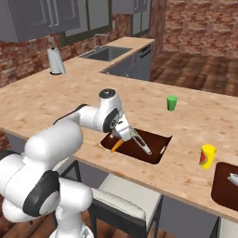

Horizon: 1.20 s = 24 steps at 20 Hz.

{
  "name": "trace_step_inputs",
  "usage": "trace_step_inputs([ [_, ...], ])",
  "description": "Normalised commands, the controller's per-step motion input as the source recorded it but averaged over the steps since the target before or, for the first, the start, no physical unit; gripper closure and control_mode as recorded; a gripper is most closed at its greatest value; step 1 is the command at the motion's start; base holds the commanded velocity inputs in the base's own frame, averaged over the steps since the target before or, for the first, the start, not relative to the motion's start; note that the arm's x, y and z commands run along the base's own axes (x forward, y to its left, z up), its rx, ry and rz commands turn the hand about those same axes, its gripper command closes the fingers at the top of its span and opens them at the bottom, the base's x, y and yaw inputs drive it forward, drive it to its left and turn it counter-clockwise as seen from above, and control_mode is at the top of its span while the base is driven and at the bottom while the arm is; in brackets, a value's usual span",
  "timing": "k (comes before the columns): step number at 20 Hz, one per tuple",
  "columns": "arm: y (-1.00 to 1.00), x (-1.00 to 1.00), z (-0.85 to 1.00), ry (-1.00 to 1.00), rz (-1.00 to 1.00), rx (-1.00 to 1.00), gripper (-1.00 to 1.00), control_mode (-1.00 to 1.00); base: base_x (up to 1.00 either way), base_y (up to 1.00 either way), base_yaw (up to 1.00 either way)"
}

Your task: Gather the carrot and eggplant from the fridge and place them on a tray on the dining counter. Then gather the fishs from the fridge and place them on the other tray.

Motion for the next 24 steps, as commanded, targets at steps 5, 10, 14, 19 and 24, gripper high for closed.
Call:
trace_step_inputs([
  [5, -0.36, 0.48, -0.45, 0.0, 0.0, 0.0, 1.0, -1.0, 0.0, 0.0, 0.0],
  [10, -0.25, 0.23, -0.41, 0.0, 0.0, 0.0, 1.0, -1.0, 0.0, 0.0, 0.0],
  [14, -0.18, 0.25, -0.35, 0.0, 0.0, 0.0, 1.0, -1.0, 0.0, 0.0, 0.0],
  [19, -0.18, 0.24, -0.31, 0.0, 0.0, 0.0, 1.0, -1.0, 0.0, 0.0, 0.0],
  [24, -0.05, 0.18, -0.26, 0.0, 0.0, 0.0, 1.0, -1.0, 0.0, 0.0, 0.0],
])
